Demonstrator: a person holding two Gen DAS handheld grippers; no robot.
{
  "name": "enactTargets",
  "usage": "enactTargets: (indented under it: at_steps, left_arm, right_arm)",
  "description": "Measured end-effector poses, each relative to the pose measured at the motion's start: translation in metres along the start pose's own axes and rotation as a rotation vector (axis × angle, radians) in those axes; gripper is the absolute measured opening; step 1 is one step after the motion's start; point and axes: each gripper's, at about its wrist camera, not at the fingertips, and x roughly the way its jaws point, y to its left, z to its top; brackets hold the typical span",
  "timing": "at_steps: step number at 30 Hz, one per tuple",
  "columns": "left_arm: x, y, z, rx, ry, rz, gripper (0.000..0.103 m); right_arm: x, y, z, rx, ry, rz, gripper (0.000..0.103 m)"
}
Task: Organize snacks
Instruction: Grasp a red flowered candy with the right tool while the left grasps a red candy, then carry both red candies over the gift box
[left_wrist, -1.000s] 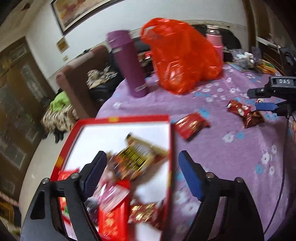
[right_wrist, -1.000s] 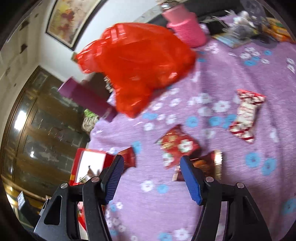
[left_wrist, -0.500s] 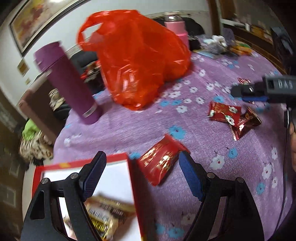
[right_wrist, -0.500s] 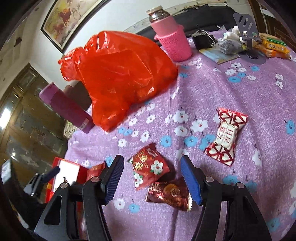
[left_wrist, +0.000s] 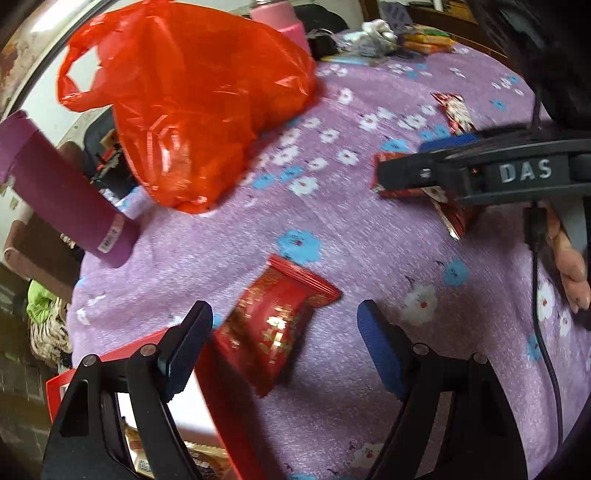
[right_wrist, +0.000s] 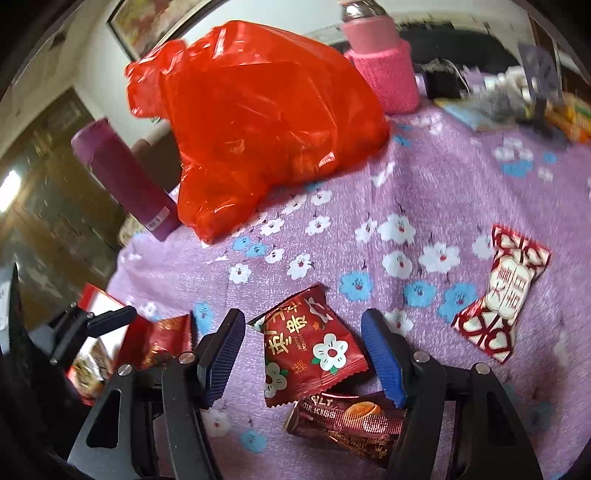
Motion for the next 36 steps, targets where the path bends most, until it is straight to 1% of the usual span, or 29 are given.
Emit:
enactTargets:
  at_steps: [1, 2, 3, 4, 5, 6, 8, 10, 11, 12, 14, 15, 17, 18, 21, 22, 26, 30, 32, 34, 36]
  left_arm:
    - [-0.001, -0.002, -0.001, 0.008, -0.006, -0.001, 0.081]
    - [-0.001, -0.004, 0.0, 0.014, -0.007, -0.006, 0.081]
    - [-0.001, -0.004, 0.0, 0.011, -0.001, -0.018, 0.081]
    - [-0.001, -0.003, 0.001, 0.001, 0.009, -0.036, 0.08]
    - [0.0, -0.001, 0.002, -0.014, 0.019, -0.062, 0.074]
    - [-0.001, 0.0, 0.002, -0.029, 0.027, -0.086, 0.07]
    - [-0.003, 0.0, 0.001, -0.043, 0.033, -0.107, 0.069]
    - [-0.005, -0.005, -0.001, -0.047, 0.037, -0.111, 0.065]
    - [-0.006, -0.006, -0.002, -0.053, 0.039, -0.118, 0.061]
    - [-0.008, -0.009, -0.003, -0.064, 0.046, -0.13, 0.056]
    - [-0.013, -0.011, -0.007, -0.104, 0.056, -0.174, 0.05]
    - [-0.015, -0.011, -0.007, -0.118, 0.056, -0.179, 0.049]
    - [-0.016, -0.009, -0.007, -0.163, 0.066, -0.125, 0.05]
    - [-0.016, -0.004, -0.005, -0.203, 0.068, -0.107, 0.05]
    - [-0.011, 0.012, 0.001, -0.291, 0.075, -0.08, 0.05]
    - [-0.009, 0.015, 0.003, -0.3, 0.082, -0.08, 0.05]
    - [0.005, 0.007, 0.012, -0.269, 0.099, -0.033, 0.05]
    - [0.013, 0.002, 0.018, -0.246, 0.075, -0.033, 0.05]
    - [0.01, 0.004, 0.016, -0.249, 0.072, -0.041, 0.05]
    - [0.01, 0.005, 0.015, -0.258, 0.065, -0.072, 0.042]
    - [0.009, 0.003, 0.015, -0.264, 0.058, -0.063, 0.04]
  right_arm:
    - [0.001, 0.004, 0.0, -0.027, 0.011, -0.027, 0.065]
    - [0.002, 0.008, -0.001, -0.048, 0.015, -0.052, 0.061]
    - [0.003, 0.011, -0.002, -0.073, 0.017, -0.086, 0.055]
    - [0.004, 0.013, -0.003, -0.09, 0.018, -0.114, 0.052]
    - [0.005, 0.015, -0.004, -0.102, 0.017, -0.142, 0.049]
    - [0.005, 0.015, -0.004, -0.101, 0.016, -0.144, 0.049]
    - [0.004, 0.013, -0.004, -0.088, 0.017, -0.143, 0.047]
    - [0.003, 0.012, -0.003, -0.075, 0.026, -0.142, 0.047]
    - [0.002, 0.011, -0.003, -0.07, 0.031, -0.142, 0.047]
    - [0.002, 0.011, -0.003, -0.064, 0.036, -0.139, 0.047]
    - [0.0, 0.01, -0.002, -0.045, 0.049, -0.116, 0.046]
    - [-0.001, 0.01, -0.001, -0.033, 0.055, -0.097, 0.046]
    - [0.0, 0.009, -0.001, -0.017, 0.066, -0.072, 0.046]
    - [0.0, 0.009, -0.002, -0.011, 0.074, -0.063, 0.047]
    - [0.001, 0.008, -0.003, 0.0, 0.078, -0.056, 0.047]
    - [0.001, 0.008, -0.003, 0.002, 0.078, -0.055, 0.047]
    - [0.001, 0.007, -0.002, 0.008, 0.079, -0.053, 0.047]
    - [0.0, 0.006, -0.002, 0.02, 0.079, -0.047, 0.047]
    - [0.0, 0.005, -0.001, 0.024, 0.078, -0.045, 0.047]
    - [0.0, 0.006, -0.002, 0.024, 0.078, -0.048, 0.047]
    - [0.001, 0.007, -0.002, 0.018, 0.077, -0.054, 0.047]
